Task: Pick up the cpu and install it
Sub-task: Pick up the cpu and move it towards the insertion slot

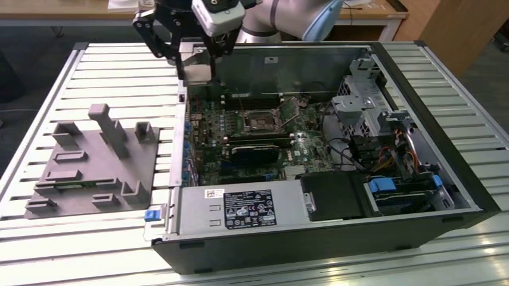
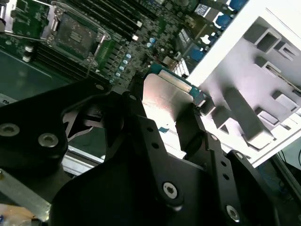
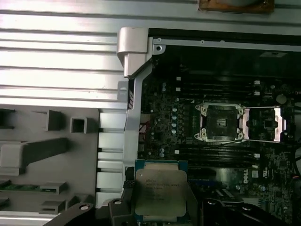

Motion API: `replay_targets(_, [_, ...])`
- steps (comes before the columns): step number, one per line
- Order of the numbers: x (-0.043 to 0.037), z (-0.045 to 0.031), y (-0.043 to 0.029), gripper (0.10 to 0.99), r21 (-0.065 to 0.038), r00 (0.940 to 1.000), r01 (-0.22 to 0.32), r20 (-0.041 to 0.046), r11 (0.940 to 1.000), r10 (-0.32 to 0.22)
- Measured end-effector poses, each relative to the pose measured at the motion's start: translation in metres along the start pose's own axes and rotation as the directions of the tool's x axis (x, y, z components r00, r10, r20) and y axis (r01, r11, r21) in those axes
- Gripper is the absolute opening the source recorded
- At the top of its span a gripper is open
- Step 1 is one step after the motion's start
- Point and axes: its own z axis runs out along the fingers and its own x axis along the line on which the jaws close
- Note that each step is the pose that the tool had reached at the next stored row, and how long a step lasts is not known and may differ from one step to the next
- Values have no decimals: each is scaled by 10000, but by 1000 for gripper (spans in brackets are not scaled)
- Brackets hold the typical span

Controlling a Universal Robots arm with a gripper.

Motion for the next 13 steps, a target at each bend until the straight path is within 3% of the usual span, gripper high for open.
replay_targets(13, [-344,50,237,525,-22,10000,0,2,10000,0])
